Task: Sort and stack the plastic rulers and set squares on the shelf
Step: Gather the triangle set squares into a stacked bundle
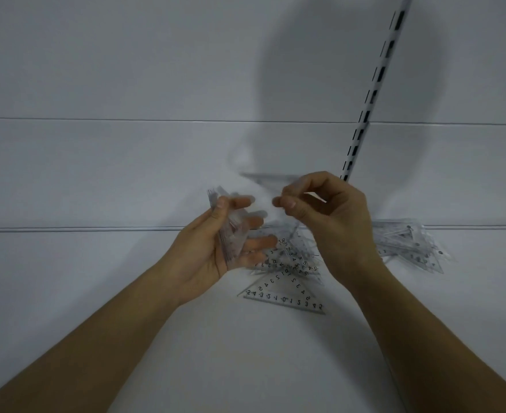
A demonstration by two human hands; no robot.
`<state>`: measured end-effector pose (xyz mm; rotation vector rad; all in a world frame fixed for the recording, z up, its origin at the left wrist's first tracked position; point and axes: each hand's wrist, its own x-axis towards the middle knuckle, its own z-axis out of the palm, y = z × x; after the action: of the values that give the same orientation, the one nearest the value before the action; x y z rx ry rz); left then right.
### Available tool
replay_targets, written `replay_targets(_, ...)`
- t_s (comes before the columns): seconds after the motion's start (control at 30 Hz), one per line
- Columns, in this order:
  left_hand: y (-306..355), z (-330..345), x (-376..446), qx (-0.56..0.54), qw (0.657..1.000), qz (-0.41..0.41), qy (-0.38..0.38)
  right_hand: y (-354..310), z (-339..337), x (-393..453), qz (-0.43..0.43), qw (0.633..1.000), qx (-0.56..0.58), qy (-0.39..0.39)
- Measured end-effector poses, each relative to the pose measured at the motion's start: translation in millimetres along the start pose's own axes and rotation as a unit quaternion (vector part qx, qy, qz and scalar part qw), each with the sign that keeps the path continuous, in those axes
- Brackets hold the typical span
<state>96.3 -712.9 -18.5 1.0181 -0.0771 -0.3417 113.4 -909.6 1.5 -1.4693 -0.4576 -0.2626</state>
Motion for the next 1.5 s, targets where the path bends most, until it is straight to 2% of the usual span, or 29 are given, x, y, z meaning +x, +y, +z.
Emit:
replay_targets(0.07, 1.3, 2.2, -1.3, -0.022, 1.000, -0.007, -0.001, 11.0, 2.7, -1.6, -0.070, 0.986, -0.146, -0.043)
replay_targets(0.13, 2.5, 3.4, -2.9, -0.029, 1.000, -0.007, -0.005, 21.1, 7.1, -3.1, -0.147, 0.946, -0.279, -0.079)
replay_targets(0.2, 2.7, 3.6, -4.5, -0.005, 1.000, -0.004, 0.001, 25.5, 10.2, -5.1, -0.162, 0.927, -0.314, -0.130)
replay_targets(0.27, 3.2, 2.8, -5.4, 0.020, 1.000, 0.005, 0.013, 26.2, 12.8, -6.6, -0.161, 0.911, -0.349, -0.147)
replay_targets(0.33, 5.3, 2.2, -5.1, 0.048, 0.998, 0.030, 0.036, 19.2, 10.4, -5.6, -0.122, 0.909, -0.378, -0.131)
replay_targets(0.4, 8.0, 1.0, -4.4, 0.074, 0.992, 0.068, 0.082, 5.2, 1.1, -2.2, -0.050, 0.888, -0.419, -0.183)
replay_targets(0.43, 9.4, 0.0, -3.8, 0.076, 0.988, 0.084, 0.107, -1.3, -5.2, -0.8, -0.009, 0.856, -0.456, -0.244)
replay_targets(0.5, 10.9, -1.6, -3.1, 0.069, 0.983, 0.099, 0.139, -8.9, -15.6, -1.0, 0.059, 0.768, -0.529, -0.356)
replay_targets(0.53, 11.1, -2.3, -3.1, 0.067, 0.982, 0.101, 0.145, -9.9, -17.7, -1.9, 0.078, 0.738, -0.548, -0.386)
replay_targets(0.57, 10.7, -2.9, -3.2, 0.069, 0.982, 0.100, 0.146, -8.7, -18.0, -3.1, 0.086, 0.729, -0.551, -0.397)
replay_targets(0.7, 7.4, -2.2, -3.5, 0.086, 0.983, 0.090, 0.134, -3.1, -15.5, -4.6, 0.094, 0.761, -0.517, -0.381)
replay_targets(1.07, 1.7, 0.0, -2.0, 0.112, 0.983, 0.093, 0.109, 5.9, -17.3, -2.5, 0.109, 0.772, -0.530, -0.334)
replay_targets(1.13, 1.2, -0.2, -1.7, 0.111, 0.984, 0.092, 0.107, 6.3, -18.6, -2.5, 0.111, 0.783, -0.518, -0.327)
replay_targets(1.17, 1.3, -0.6, -1.8, 0.108, 0.984, 0.090, 0.105, 5.5, -18.8, -2.3, 0.107, 0.799, -0.500, -0.316)
replay_targets(1.23, 2.2, -0.9, -1.7, 0.090, 0.986, 0.089, 0.104, 2.7, -20.2, 1.3, 0.096, 0.856, -0.435, -0.264)
replay_targets(1.33, 1.1, 1.3, -0.6, 0.088, 0.980, 0.120, 0.135, -4.3, -23.7, 6.3, 0.107, 0.940, -0.275, -0.171)
replay_targets(1.4, -1.2, 4.1, -0.3, 0.104, 0.971, 0.152, 0.150, -8.2, -21.9, 5.0, 0.122, 0.971, -0.158, -0.129)
replay_targets(1.5, -3.8, 7.7, -1.4, 0.130, 0.968, 0.164, 0.141, -6.2, -13.0, 1.7, 0.136, 0.986, -0.058, -0.071)
